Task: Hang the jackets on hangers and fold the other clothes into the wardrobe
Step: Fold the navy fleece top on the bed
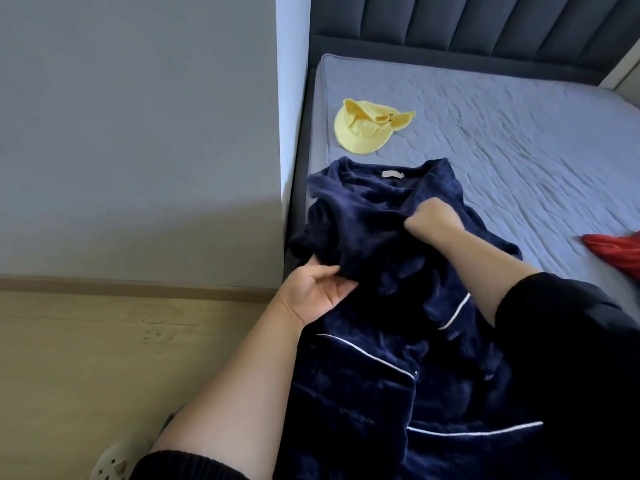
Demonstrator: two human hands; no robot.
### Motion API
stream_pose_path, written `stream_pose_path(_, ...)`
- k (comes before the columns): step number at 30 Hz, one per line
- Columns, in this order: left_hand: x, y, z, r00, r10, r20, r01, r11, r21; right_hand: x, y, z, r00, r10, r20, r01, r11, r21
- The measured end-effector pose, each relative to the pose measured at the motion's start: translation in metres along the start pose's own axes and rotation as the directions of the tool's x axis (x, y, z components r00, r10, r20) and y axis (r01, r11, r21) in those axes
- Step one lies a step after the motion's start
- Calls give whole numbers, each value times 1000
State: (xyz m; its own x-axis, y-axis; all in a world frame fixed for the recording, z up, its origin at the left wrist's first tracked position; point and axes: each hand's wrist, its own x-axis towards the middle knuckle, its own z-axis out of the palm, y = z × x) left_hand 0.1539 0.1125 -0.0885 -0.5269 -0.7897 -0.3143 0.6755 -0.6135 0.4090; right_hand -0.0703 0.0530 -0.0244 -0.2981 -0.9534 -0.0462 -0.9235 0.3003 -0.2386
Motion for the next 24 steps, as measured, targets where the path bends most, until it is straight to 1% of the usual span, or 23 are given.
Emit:
stream_pose_path(1,-2,-4,3,994,-57,88,51,996,72,-1,7,-7,995,35,90,-17,982,-189)
stream_pose_path(2,-3,-8,6,989,-107,100,93,987,134,-3,16,-9,968,116,220,-30,933,-359)
stream_pose_path(3,-2,-12,5,989,-139,40,131,978,163,-6,27,-6,917,216,336,-28,873,-487)
stream_pose_path(4,0,-16,1,986,-155,-66,164,975,151,-8,37,-1,868,275,414,0,833,-553)
stream_pose_path(5,2,-19,-4,971,-164,-175,184,977,105,-11,42,3,856,259,447,23,845,-534)
stream_pose_path(6,5,-19,-9,959,-163,-231,180,982,52,-13,44,8,877,197,438,24,893,-450)
stream_pose_path(8,11,-17,-15,963,-132,-237,136,991,0,-10,42,18,947,79,313,-30,987,-160)
stream_pose_path(10,16,-11,-16,972,-63,-225,57,998,-31,-4,36,25,981,54,187,-74,992,98)
stream_pose_path(12,18,-6,-16,978,-15,-206,-1,997,-77,1,26,29,977,107,183,-153,954,256)
stream_pose_path(14,19,-5,-15,982,8,-189,-24,996,-85,4,19,34,963,143,229,-210,930,302)
stream_pose_path(16,23,-3,-14,985,22,-174,-34,997,-70,5,15,39,957,137,257,-205,944,260)
stream_pose_path(18,27,3,-9,983,69,-172,-85,992,-88,6,13,44,953,116,279,-196,940,279)
stream_pose_path(19,28,8,-7,978,101,-180,-125,985,-123,5,10,45,957,104,270,-190,930,315)
stream_pose_path(21,31,21,-6,957,184,-224,-228,955,-189,2,4,47,976,107,188,-175,899,401)
stream_pose_path(22,32,26,-8,942,230,-245,-275,947,-168,2,2,48,984,120,131,-167,875,454)
stream_pose_path(23,32,29,-10,927,280,-250,-311,945,-96,1,1,48,987,135,87,-160,850,501)
stream_pose_path(24,33,31,-15,903,337,-266,-322,942,100,1,1,49,986,151,69,-164,835,526)
